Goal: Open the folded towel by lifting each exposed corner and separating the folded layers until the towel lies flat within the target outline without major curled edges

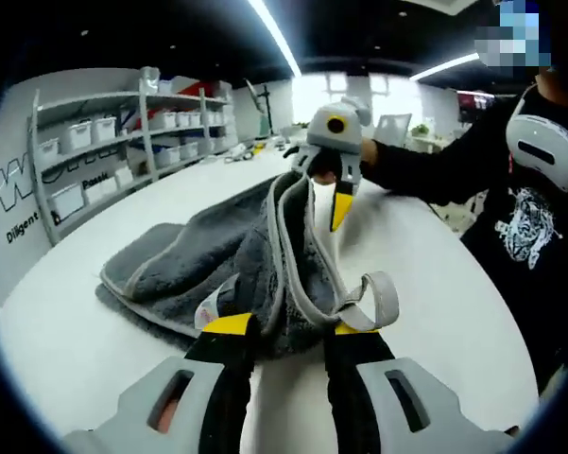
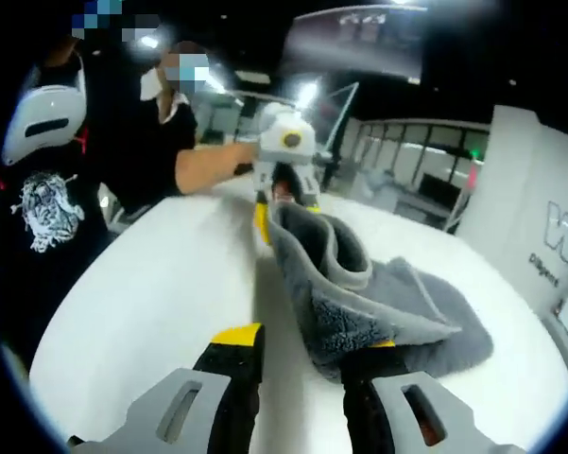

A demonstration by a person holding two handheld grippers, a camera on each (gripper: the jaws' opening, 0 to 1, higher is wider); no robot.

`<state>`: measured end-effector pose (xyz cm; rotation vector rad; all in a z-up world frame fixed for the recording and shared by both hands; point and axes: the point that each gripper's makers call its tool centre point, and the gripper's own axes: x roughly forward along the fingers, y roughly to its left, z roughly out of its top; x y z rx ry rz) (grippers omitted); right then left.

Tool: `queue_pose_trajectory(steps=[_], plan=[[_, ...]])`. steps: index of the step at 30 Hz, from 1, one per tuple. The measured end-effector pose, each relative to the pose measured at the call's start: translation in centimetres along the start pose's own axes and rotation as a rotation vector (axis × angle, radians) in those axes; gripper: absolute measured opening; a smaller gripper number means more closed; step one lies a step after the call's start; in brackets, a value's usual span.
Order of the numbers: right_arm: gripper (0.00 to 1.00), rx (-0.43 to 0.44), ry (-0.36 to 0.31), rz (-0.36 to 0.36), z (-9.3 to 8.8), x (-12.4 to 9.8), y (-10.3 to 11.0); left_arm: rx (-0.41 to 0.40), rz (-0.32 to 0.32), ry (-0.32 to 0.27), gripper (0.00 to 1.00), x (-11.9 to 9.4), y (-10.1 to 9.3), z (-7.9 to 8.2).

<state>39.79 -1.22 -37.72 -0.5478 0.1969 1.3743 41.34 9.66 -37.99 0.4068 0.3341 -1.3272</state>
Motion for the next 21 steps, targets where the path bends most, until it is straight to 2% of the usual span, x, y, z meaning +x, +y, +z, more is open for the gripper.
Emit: queue_pose_trajectory(steps=[4, 9, 15, 18, 21], plan=[[0.43, -0.008, 0.021, 0.04, 0.0, -0.6, 1.1, 0.021, -0.01, 0.032, 0.34, -0.4, -1.0, -0.6], [0.44, 0.007, -0.003, 0.049, 0.4, -1.6, 1.4, 0.013, -0.001, 0.0, 0.36, -1.3, -1.6, 0.2], [0.45, 0.007, -0.011, 0.057, 1.1, -2.0, 1.8, 0.01, -0.029, -0.06, 0.37, -2.0, -3.4, 1.8], [0.47, 0.005, -0.016, 0.069, 1.3, -2.1, 2.3, 0.015, -0.043, -0.066, 0.37, -1.9, -4.3, 2.1], [0.49, 0.002, -0.002, 0.077, 1.1, -2.0, 2.6, 0.025, -0.037, -0.05, 0.36, -1.4, -4.4, 2.0]])
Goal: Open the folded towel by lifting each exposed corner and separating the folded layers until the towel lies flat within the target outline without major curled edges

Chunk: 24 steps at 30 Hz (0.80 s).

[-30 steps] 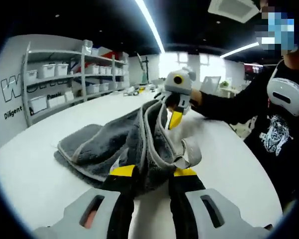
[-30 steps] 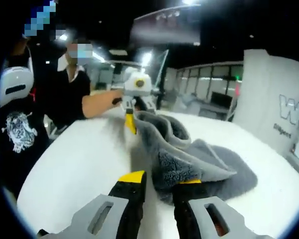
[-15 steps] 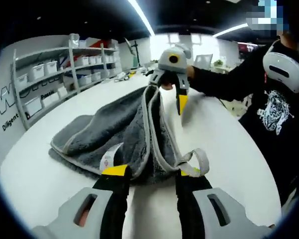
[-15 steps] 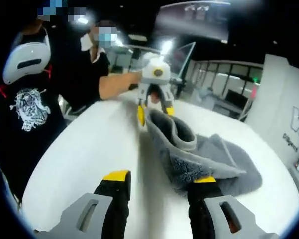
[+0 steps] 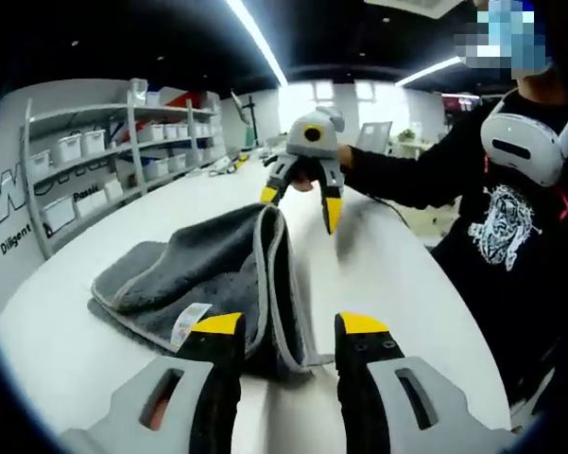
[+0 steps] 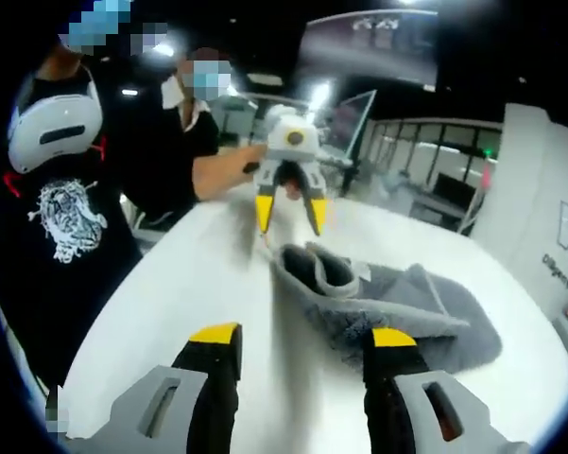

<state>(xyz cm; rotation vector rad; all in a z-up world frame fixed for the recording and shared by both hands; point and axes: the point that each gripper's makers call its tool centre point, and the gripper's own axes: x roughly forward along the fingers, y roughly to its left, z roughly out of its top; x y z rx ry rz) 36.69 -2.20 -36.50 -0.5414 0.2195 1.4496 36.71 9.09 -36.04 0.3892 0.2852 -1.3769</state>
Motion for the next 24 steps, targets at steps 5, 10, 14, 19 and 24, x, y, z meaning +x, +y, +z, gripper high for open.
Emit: queue_pose_trajectory(steps=[5, 10, 14, 19, 24], plan=[[0.49, -0.02, 0.021, 0.037, -0.4, 0.2, 1.3, -0.018, -0.013, -0.007, 0.36, 1.7, -0.6, 0.5], [0.52, -0.016, 0.043, 0.057, -1.1, 0.1, 2.0, -0.014, -0.053, 0.033, 0.35, 3.2, -1.7, -0.4], [0.51, 0.128, -0.021, 0.063, -0.5, -0.4, 1.0, -0.012, -0.067, 0.05, 0.35, 3.6, -2.4, -0.9], [0.49, 0.267, -0.107, -0.025, 0.9, -1.4, -2.7, -0.016, -0.066, 0.044, 0.35, 3.3, -2.4, -0.8], [0.49, 0.282, -0.113, -0.07, 1.2, -1.5, -3.7, -0.027, -0.046, 0.03, 0.36, 2.7, -2.3, -0.5]])
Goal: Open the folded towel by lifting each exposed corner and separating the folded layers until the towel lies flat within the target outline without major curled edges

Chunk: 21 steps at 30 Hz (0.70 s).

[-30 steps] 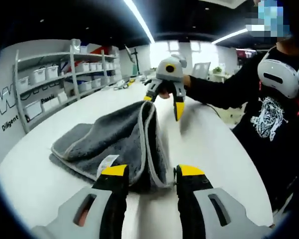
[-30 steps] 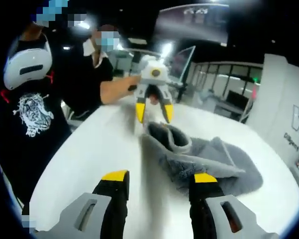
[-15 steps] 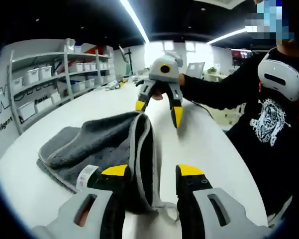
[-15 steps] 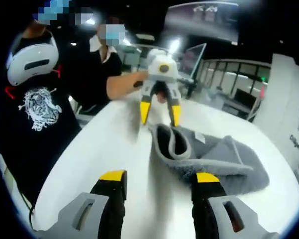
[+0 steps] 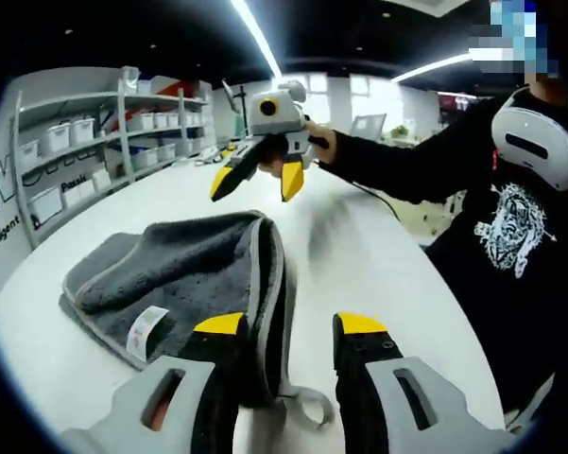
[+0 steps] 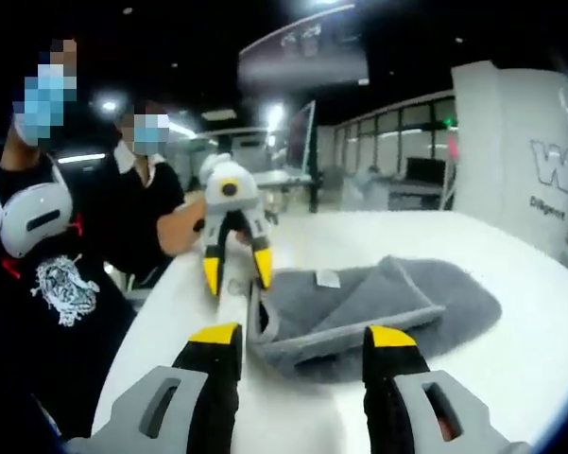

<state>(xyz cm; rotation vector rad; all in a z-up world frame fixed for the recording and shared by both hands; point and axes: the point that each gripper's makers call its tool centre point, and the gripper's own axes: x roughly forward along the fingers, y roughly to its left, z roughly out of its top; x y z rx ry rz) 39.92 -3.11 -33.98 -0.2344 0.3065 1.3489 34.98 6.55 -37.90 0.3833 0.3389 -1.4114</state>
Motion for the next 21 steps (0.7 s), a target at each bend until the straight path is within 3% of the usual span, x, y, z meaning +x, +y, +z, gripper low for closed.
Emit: queue_pose_trajectory(steps=[3, 5, 7, 9, 11, 16, 18, 21], plan=[[0.5, 0.006, 0.002, -0.03, 0.3, 0.0, -0.3, -0.019, 0.059, -0.045, 0.45, -0.7, 0.9, 0.9], [0.57, 0.011, -0.003, -0.068, 0.7, -0.1, -0.9, -0.056, 0.151, -0.109, 0.59, -1.7, 2.4, 2.0], [0.68, 0.033, -0.013, -0.105, 1.1, -0.1, -1.5, -0.072, 0.254, -0.165, 0.8, -2.7, 3.9, 3.0], [0.88, 0.05, -0.027, -0.174, 1.8, -0.2, -2.7, -0.089, 0.36, -0.193, 0.99, -4.1, 5.2, 3.5], [0.99, 0.058, -0.038, -0.23, 2.4, -0.4, -3.6, -0.136, 0.464, -0.199, 1.0, -5.6, 6.4, 3.5], [0.99, 0.101, -0.041, -0.364, 3.0, -1.1, -6.1, -0.172, 0.619, -0.226, 1.0, -8.4, 7.7, 3.8], [0.96, 0.141, -0.02, -0.432, 2.6, -1.4, -7.6, -0.167, 0.658, -0.224, 1.0, -9.2, 7.7, 3.8], [0.8, 0.179, -0.011, -0.491, 2.3, -1.5, -9.2, -0.18, 0.685, -0.224, 1.0, -9.8, 7.2, 3.8]])
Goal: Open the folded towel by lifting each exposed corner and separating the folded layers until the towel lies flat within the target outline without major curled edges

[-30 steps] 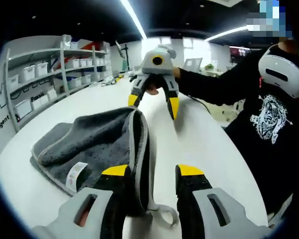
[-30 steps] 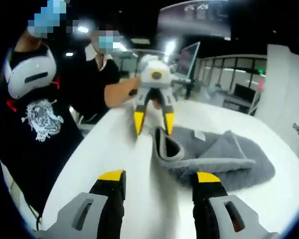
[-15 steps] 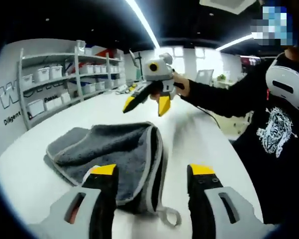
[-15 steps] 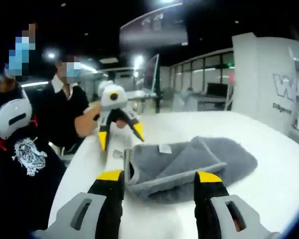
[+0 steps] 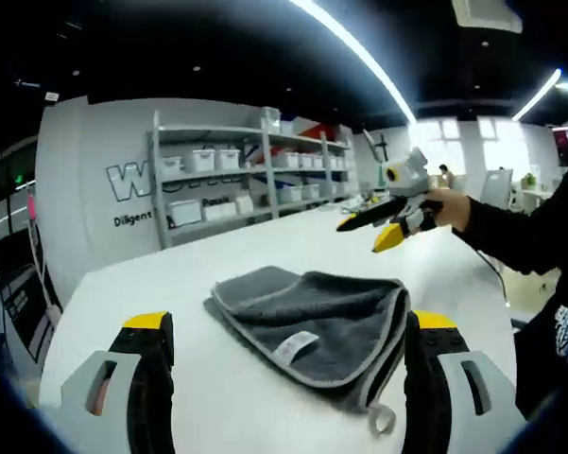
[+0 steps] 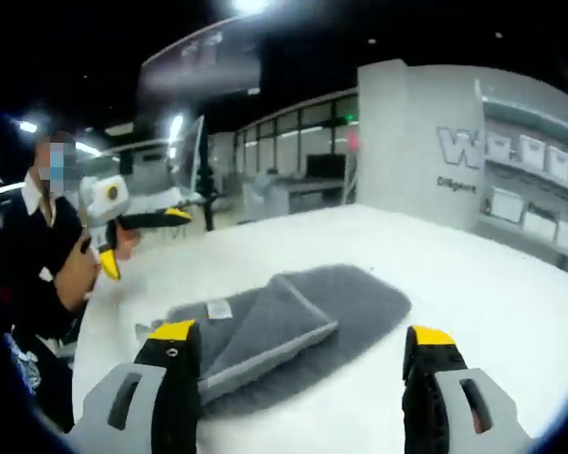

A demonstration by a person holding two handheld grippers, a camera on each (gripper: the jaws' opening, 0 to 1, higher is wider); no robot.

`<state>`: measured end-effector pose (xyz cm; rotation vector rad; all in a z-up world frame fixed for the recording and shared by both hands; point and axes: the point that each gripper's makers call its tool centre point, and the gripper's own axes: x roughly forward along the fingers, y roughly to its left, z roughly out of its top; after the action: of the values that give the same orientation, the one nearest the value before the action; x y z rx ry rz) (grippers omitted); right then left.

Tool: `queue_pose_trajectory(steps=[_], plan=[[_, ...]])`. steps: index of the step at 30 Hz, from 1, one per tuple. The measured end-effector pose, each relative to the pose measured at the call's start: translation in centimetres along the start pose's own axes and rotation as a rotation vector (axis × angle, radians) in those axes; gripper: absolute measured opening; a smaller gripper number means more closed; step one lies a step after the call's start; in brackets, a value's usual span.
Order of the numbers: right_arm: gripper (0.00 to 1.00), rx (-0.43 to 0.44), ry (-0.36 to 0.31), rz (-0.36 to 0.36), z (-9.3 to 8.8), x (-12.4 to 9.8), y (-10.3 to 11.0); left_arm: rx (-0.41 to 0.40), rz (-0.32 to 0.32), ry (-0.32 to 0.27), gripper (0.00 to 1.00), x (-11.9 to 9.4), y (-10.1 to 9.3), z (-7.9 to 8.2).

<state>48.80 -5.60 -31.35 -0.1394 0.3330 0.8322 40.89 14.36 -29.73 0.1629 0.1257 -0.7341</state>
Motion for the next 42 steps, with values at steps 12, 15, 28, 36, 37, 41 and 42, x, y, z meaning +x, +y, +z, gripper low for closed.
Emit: queue_pose_trajectory(steps=[12, 15, 28, 36, 37, 41, 42], plan=[[0.46, 0.088, 0.107, -0.091, -2.0, 5.3, -1.8, 0.001, 0.052, -0.015, 1.0, -2.3, -0.3, 0.0], [0.42, 0.109, 0.144, -0.107, -2.8, 6.5, -2.0, -0.004, 0.058, -0.022, 1.0, -2.4, 0.4, 0.2], [0.12, 0.157, 0.182, -0.111, -4.2, 7.6, -1.8, -0.011, 0.053, -0.036, 1.0, -2.7, 1.0, 0.3], [0.0, 0.133, 0.164, -0.103, -3.8, 7.2, -1.4, -0.008, 0.053, -0.04, 1.0, -3.1, 0.7, 0.6], [0.0, 0.133, 0.163, -0.099, -3.7, 7.1, -1.3, -0.007, 0.053, -0.039, 1.0, -3.1, 0.7, 0.6], [0.0, 0.119, 0.145, -0.091, -3.2, 6.9, -0.7, -0.008, 0.055, -0.037, 1.0, -3.2, 0.5, 0.6], [0.0, 0.11, 0.141, -0.09, -3.0, 6.9, -0.4, -0.008, 0.055, -0.037, 1.0, -3.2, 0.5, 0.6]])
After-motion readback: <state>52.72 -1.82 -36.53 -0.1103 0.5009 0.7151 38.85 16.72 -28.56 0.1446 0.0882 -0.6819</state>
